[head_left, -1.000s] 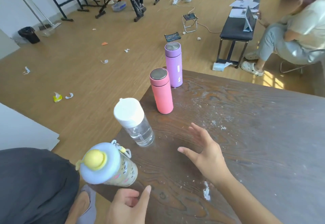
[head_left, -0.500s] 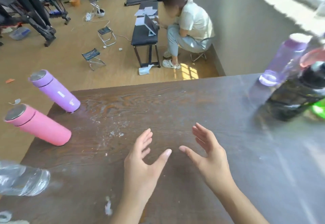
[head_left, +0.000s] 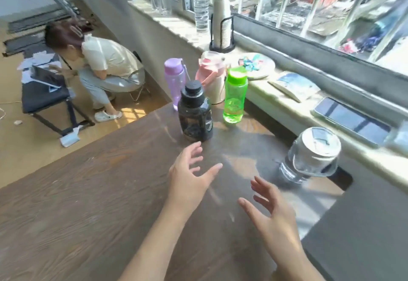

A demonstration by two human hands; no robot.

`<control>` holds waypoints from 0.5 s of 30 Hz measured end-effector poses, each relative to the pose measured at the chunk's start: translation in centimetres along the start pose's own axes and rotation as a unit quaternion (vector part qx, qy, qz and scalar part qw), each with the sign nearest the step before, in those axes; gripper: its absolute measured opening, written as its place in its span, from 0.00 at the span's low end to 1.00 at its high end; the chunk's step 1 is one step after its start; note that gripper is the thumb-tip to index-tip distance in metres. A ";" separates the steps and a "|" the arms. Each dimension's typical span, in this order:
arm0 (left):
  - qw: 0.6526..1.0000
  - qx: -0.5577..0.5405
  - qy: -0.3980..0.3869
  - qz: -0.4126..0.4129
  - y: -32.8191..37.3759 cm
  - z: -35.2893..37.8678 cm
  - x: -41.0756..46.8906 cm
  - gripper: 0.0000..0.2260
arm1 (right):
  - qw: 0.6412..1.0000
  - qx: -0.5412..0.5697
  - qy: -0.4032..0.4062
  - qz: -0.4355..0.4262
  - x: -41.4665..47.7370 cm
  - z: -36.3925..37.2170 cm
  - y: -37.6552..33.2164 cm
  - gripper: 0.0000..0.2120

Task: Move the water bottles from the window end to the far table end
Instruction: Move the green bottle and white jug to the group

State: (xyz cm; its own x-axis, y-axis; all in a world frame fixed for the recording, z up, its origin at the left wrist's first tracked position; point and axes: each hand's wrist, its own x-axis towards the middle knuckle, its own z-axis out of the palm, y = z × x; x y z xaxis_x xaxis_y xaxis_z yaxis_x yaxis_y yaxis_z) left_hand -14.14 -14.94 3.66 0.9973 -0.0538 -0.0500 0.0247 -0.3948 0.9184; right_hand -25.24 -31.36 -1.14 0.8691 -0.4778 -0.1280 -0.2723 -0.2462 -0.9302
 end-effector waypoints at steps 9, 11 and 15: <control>1.000 0.030 -0.004 -0.009 3.6 12.5 8.7 0.36 | 0.961 -0.066 0.229 0.138 4.7 -6.6 3.2 0.32; 0.998 0.057 0.025 -0.006 3.9 14.0 10.5 0.36 | 0.960 -0.102 0.210 0.155 6.2 -6.4 4.2 0.41; 0.994 0.059 0.077 -0.050 4.0 16.3 14.9 0.41 | 0.978 -0.075 0.169 0.099 8.8 -6.9 4.5 0.36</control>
State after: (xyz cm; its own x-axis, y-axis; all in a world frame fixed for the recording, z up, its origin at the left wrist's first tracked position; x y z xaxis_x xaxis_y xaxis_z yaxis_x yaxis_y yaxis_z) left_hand -0.30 -32.29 0.19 0.9893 0.1281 -0.0699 0.1249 -0.4957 0.8595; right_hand -21.69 -42.47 -4.04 0.6133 -0.7743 -0.1559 -0.5013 -0.2290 -0.8344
